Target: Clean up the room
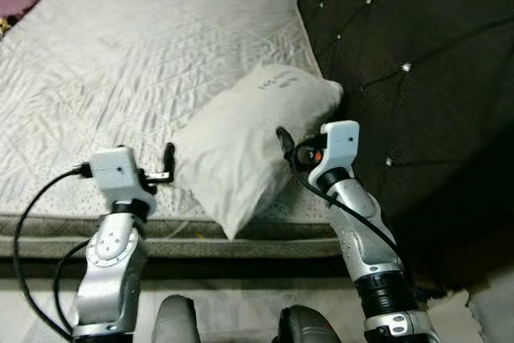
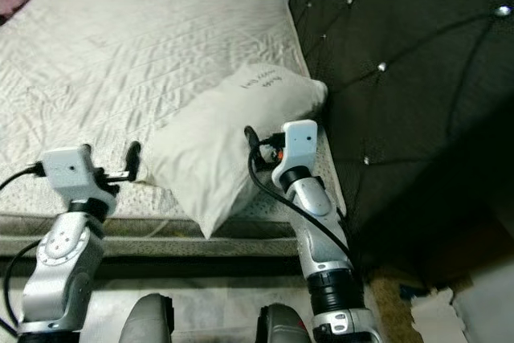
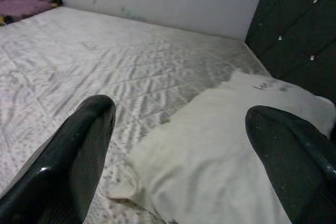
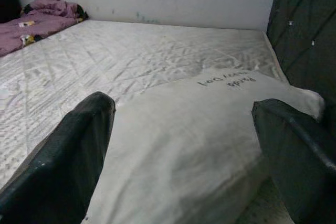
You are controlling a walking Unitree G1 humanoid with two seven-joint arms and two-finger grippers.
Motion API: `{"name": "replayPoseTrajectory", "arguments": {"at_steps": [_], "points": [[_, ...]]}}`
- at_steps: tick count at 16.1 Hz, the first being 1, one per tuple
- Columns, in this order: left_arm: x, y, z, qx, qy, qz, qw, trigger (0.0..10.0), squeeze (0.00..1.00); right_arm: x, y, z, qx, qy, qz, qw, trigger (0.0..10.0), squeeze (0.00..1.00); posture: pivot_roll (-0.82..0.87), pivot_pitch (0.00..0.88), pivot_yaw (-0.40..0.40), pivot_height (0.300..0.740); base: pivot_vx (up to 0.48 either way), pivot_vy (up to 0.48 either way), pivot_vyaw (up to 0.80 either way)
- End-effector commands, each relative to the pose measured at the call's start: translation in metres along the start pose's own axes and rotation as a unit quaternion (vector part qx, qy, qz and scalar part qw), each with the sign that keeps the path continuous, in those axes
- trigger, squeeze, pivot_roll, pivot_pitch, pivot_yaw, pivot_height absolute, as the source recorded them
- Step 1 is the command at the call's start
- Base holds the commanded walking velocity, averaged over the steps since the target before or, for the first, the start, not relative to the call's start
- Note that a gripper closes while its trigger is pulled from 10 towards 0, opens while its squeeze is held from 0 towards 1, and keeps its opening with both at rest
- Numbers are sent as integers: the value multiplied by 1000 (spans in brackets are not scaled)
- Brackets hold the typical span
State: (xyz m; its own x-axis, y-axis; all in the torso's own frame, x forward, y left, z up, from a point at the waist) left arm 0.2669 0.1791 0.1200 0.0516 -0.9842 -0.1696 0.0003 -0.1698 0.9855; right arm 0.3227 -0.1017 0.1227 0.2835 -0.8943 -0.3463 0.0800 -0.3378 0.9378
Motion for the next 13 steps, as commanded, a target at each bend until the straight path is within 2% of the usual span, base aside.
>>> {"name": "replayPoseTrajectory", "arguments": {"at_steps": [1, 3, 6, 8, 13], "points": [[5, 1, 0, 1, -14, 1, 1000, 10000, 0, 6, 1, 1, -4, -8, 6, 1000, 10000, 0, -34, 29, -59, 673, 315, 0, 0], [5, 1, 0, 0, -15, 1, 1000, 10000, 0, 5, 0, 1, -5, -3, 12, 1000, 10000, 0, -32, 27, -60, 673, 317, 0, 0], [6, 0, 0, -2, -15, 1, 1000, 10000, 0, 4, 0, 1, -6, -3, 13, 1000, 10000, 0, -32, 28, -60, 673, 314, 0, 681], [6, 0, 0, -4, -16, 2, 1000, 10000, 0, 5, 0, 1, -6, -4, 10, 1000, 10000, 0, -32, 28, -61, 673, 296, 0, 203], [8, -1, 0, -8, -18, 4, 1000, 10000, 0, 6, 0, 1, -8, -4, 9, 1000, 10000, 0, -32, 24, -66, 673, 0, 0, 0]]}}
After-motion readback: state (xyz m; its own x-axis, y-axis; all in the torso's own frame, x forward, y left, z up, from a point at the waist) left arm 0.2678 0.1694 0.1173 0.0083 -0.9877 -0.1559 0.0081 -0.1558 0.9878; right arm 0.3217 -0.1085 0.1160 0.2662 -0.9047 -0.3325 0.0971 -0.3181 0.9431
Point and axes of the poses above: a point about 5 cm out from each wrist's last joint towards the gripper, its own z axis pointing back from the gripper into the wrist, its own y axis along the axis of the wrist's last joint, x = y × z, the point moved 1 cm from there along -z, pointing out of the wrist towards the gripper, and after that the axes turned 15 degrees about -z, right-handed, at the moved point
